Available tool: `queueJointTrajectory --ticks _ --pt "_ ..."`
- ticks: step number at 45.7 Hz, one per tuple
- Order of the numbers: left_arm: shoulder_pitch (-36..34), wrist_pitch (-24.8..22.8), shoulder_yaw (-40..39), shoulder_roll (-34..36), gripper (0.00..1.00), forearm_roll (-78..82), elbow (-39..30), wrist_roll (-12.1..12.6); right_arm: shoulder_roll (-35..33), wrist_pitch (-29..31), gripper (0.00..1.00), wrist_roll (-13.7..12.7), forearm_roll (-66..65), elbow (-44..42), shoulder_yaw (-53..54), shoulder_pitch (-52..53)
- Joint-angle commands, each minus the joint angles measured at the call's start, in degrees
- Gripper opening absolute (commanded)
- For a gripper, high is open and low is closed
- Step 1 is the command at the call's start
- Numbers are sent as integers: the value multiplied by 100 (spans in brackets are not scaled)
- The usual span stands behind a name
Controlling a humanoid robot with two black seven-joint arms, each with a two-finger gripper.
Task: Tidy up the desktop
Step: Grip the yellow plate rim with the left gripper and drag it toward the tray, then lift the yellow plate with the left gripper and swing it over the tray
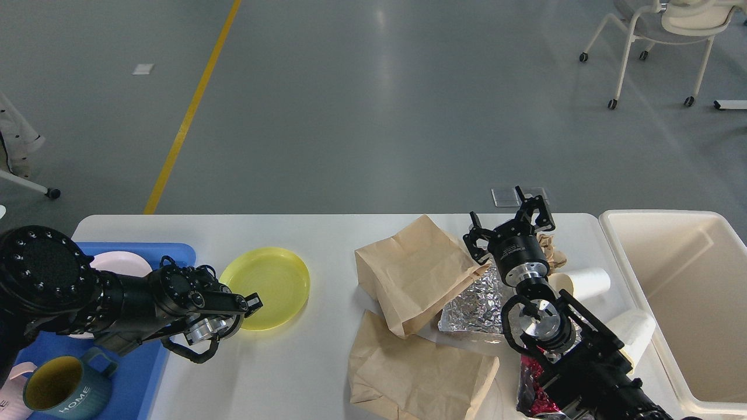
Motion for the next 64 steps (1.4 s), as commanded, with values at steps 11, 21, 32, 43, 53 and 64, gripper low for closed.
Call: queueJointTrajectory --ticks 11,21,32,43,53,64 --pt "0 5 -17 0 0 0 -23 32 0 0 100 -4 0 0 0 1" --pt "-26 23 -43 17 0 -9 -23 50 0 0 100 -4 0 0 0 1" --pt "-298 -21 -307 70 0 0 -137 137 0 0 100 5 0 0 0 1" --pt "-764 -30 -307 307 0 18 -454 173 9 0 100 5 0 0 0 -8" --pt "-1326 -39 -298 632 0 26 -1051 427 0 0 100 -4 0 0 0 1" --pt "-2389 -451 -228 1247 0 70 -1807 717 0 0 100 -4 0 0 0 -8"
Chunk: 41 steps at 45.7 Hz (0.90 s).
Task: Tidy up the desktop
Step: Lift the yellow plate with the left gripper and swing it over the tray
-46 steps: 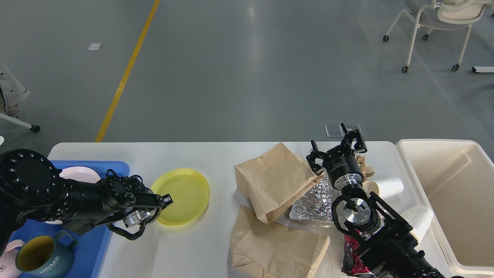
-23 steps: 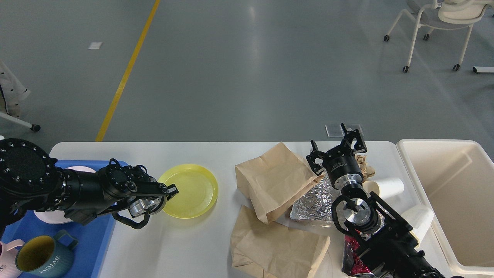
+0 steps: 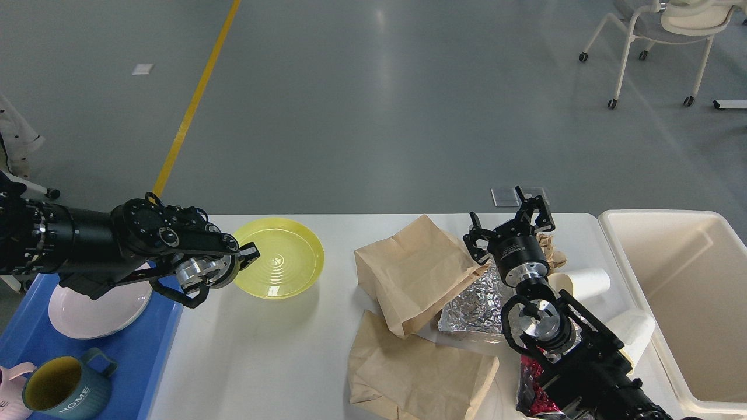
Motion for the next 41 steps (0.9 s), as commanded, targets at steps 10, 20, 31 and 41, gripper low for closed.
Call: queueJointTrajectory --ticks 10,20,31,41 --pt "-1981 -2033 25 1131 0 21 -554 479 0 0 100 -1 0 0 0 3" --pt "-3071 -3624 34 1580 0 21 -554 927 0 0 100 -1 0 0 0 -5" --pt "-3424 -4425 147 1791 0 21 -545 998 0 0 100 -1 0 0 0 -5" --pt "-2915 -3803 772 1765 0 30 -361 981 0 0 100 -1 0 0 0 -5"
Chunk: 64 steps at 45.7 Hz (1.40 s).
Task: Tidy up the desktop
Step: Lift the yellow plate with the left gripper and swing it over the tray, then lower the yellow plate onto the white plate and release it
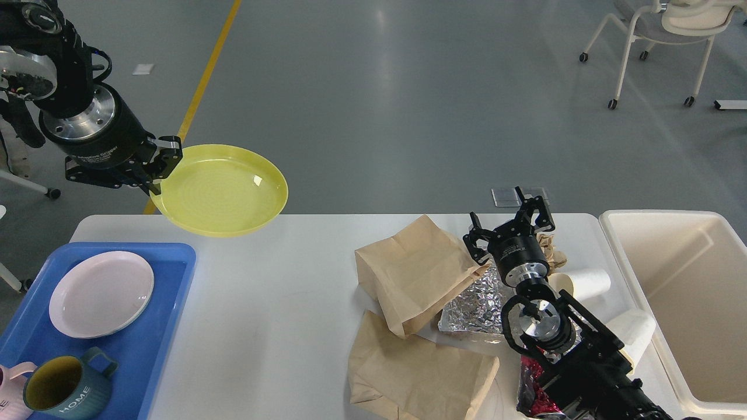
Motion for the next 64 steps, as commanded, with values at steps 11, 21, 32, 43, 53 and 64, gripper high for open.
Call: queueJointTrajectory --ticks 11,21,32,43,53,64 --pt "1744 1572 293 40 0 49 862 10 0 0 100 -1 0 0 0 9" --pt "2799 2477 162 101 0 172 1425 1 0 0 100 -1 0 0 0 0" --pt "3748 3444 -488 356 0 488 1591 1 0 0 100 -1 0 0 0 0" --pt "4820 4095 -1403 418 0 989 2022 10 0 0 100 8 0 0 0 9" --pt "5014 4341 -1421 523 0 989 2102 10 0 0 100 -1 0 0 0 9" --pt "5313 4544 -1421 506 0 989 2137 -7 0 0 100 -1 0 0 0 9"
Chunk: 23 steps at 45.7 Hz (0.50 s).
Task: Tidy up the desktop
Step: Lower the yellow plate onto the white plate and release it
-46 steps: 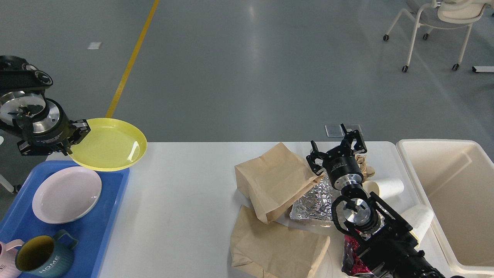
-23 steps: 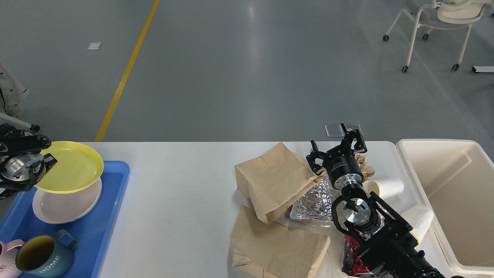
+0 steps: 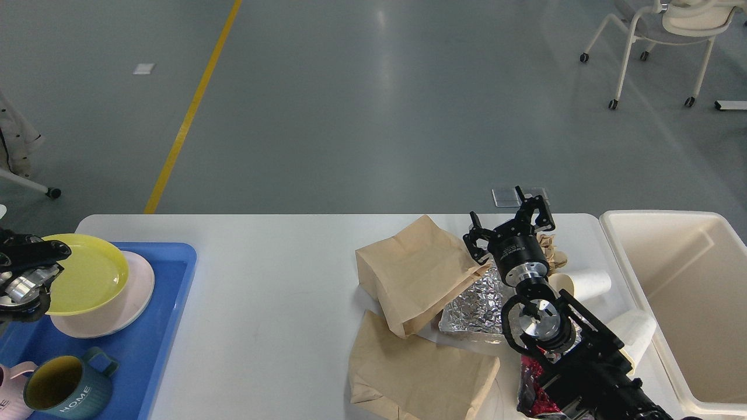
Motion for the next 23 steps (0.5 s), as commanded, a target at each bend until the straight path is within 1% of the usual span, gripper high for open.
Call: queueJointTrajectory --ticks 1,13,23 --pt "117 81 -8 -26 0 -1 20 -9 0 0 100 -5 0 0 0 0" --pt "196 82 -105 -105 0 -9 108 -79 0 0 100 -5 0 0 0 0" --pt "266 82 -333 -289 0 -1 170 -79 0 0 100 -5 0 0 0 0"
